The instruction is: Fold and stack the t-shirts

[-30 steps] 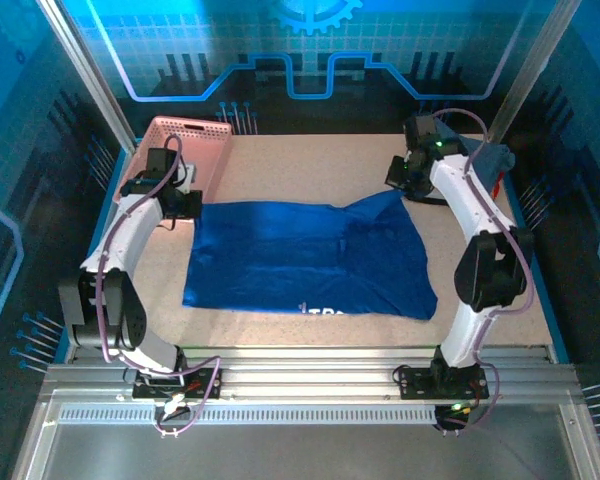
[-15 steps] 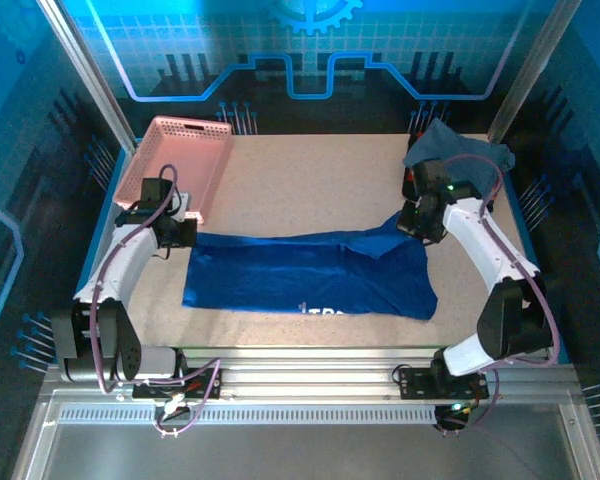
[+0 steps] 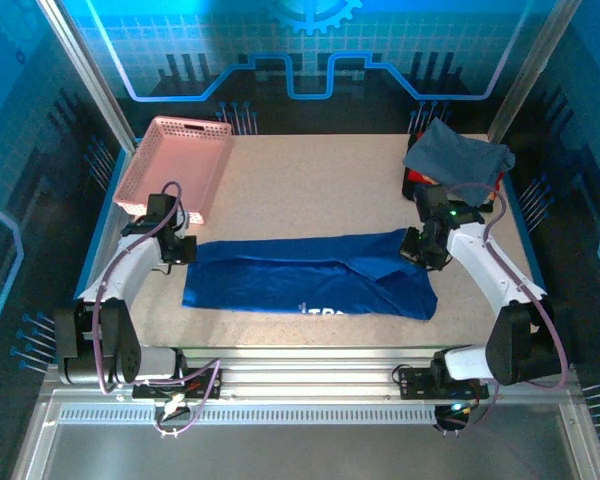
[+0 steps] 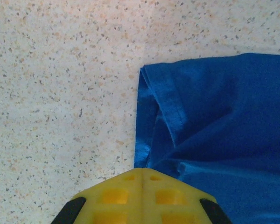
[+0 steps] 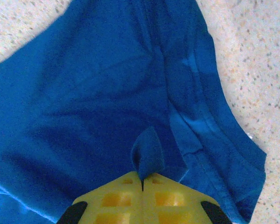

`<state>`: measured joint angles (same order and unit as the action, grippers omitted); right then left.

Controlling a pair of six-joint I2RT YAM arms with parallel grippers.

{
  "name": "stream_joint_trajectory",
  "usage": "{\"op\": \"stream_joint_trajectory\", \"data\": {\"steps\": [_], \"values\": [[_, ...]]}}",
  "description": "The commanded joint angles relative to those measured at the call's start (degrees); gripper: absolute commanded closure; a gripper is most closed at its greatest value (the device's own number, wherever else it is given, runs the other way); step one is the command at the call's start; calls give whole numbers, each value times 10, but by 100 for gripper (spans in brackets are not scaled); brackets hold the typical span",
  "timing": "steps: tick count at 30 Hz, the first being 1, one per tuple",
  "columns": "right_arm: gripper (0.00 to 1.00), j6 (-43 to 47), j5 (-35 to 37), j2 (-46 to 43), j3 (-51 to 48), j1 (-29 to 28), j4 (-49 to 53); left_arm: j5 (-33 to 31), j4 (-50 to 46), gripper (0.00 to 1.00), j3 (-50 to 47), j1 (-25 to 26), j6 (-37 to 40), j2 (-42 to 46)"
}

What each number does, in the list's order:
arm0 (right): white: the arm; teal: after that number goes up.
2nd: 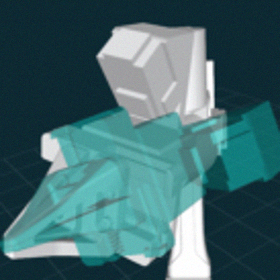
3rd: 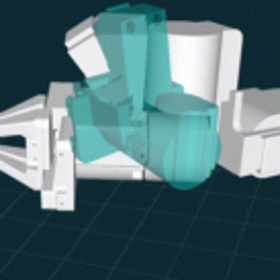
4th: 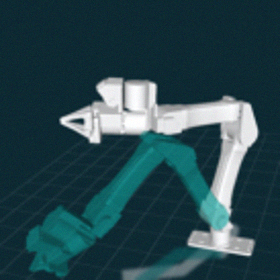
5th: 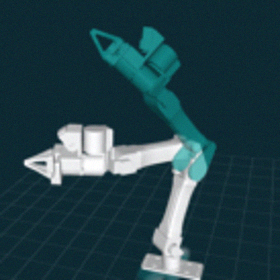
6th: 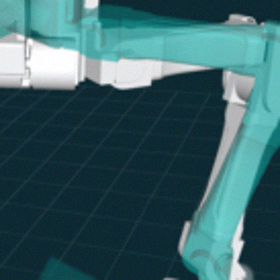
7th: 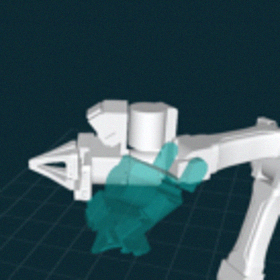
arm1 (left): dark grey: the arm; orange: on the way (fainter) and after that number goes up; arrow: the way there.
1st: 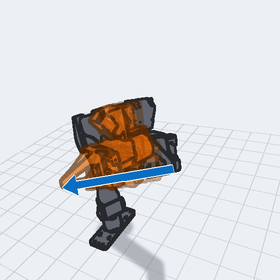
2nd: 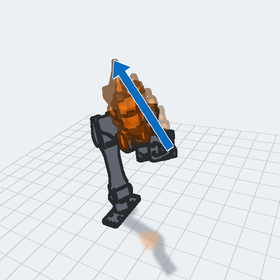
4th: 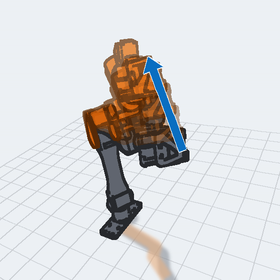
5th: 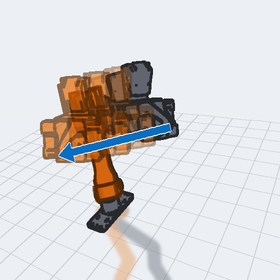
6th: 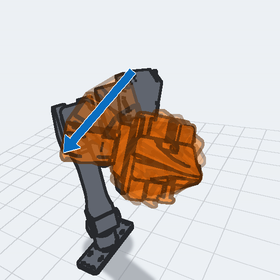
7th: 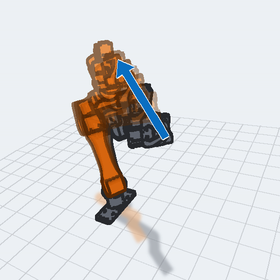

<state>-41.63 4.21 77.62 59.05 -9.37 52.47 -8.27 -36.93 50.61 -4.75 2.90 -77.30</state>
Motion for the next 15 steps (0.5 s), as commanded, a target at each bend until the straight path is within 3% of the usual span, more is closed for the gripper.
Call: {"op": "stream_joint_trajectory", "data": {"steps": [1, 5, 7, 10, 12, 15], "values": [[100, -14, -5, -19, -27, -3, 6, -26, -2, 100, -13, 5, -16, -1], [100, -17, -4, -21, -61, -3, -6, -24, 1, 99, -16, 11, -21, -10], [99, -19, -11, -19, -78, -2, -17, -28, -5, 85, -10, 16, -22, -16], [79, -19, -20, -16, -91, -2, -23, -37, -14, 57, 4, 18, -32, -22], [63, -17, -22, -19, -103, -1, -21, -44, -22, 47, 13, 18, -38, -22], [45, -11, -18, -36, -105, 7, -4, -56, -43, 40, 44, 32, -54, -9]]}}
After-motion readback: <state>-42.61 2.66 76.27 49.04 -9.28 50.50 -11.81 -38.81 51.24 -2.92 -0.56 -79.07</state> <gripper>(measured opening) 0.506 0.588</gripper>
